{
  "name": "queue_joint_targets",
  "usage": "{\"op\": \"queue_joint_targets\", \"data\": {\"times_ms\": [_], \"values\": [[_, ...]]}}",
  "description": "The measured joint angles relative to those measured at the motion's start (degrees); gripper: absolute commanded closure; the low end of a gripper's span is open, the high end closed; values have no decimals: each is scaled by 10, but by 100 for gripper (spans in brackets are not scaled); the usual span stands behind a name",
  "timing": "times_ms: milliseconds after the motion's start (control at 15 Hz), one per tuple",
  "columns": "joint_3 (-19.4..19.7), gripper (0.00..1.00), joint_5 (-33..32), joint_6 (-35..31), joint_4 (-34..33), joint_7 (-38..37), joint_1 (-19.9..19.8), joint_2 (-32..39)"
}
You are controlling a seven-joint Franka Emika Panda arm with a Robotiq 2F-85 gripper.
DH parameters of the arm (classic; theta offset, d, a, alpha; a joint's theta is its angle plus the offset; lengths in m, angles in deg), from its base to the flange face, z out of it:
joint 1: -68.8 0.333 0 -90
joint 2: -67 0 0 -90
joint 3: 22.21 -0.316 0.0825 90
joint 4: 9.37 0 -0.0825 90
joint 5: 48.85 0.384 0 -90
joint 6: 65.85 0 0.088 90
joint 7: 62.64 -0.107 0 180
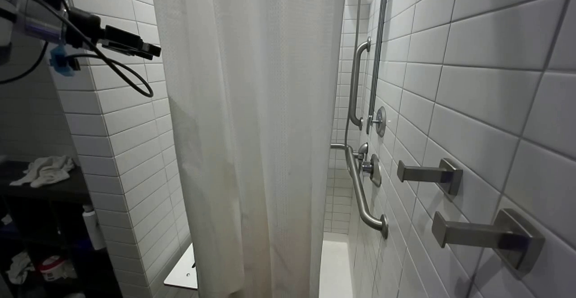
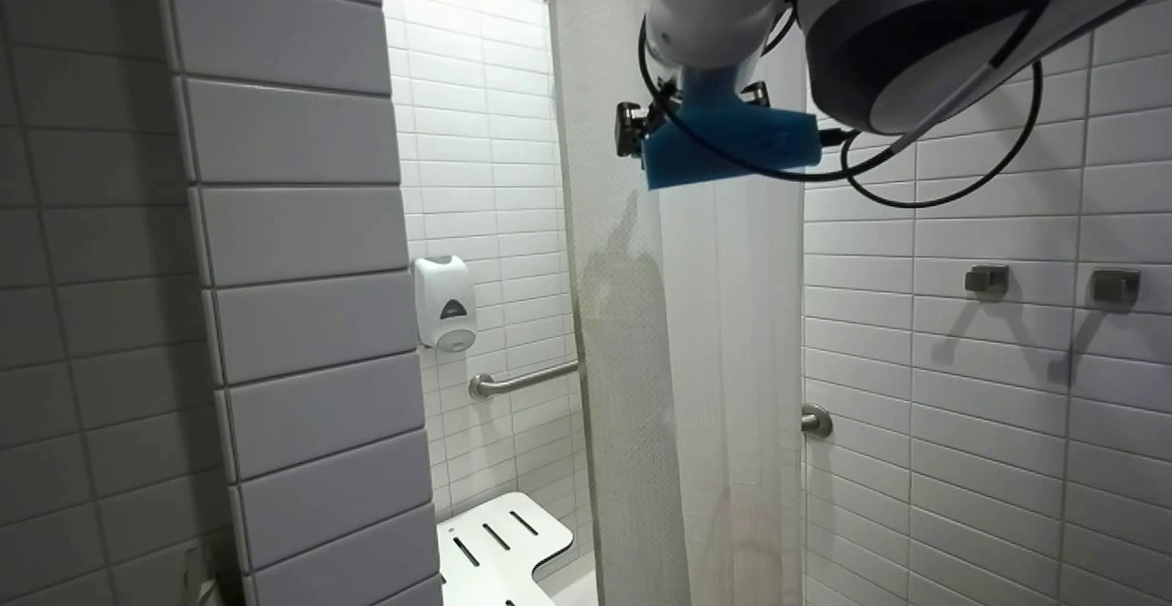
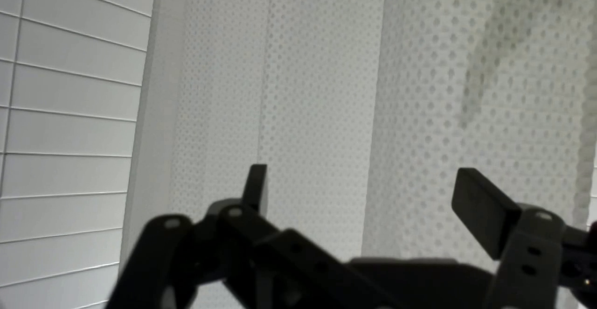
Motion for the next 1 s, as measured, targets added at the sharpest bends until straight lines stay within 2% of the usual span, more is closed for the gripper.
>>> {"op": "queue_joint_targets", "data": {"times_ms": [267,400,667,867,1000], "values": [[-2,0,-11,0,16,-6,7,-17],[12,0,-11,-8,22,0,8,-26],[95,0,-11,-75,34,63,1,-38],[164,0,-5,-138,35,115,-24,-37],[200,0,36,-164,33,160,-40,-31]]}}
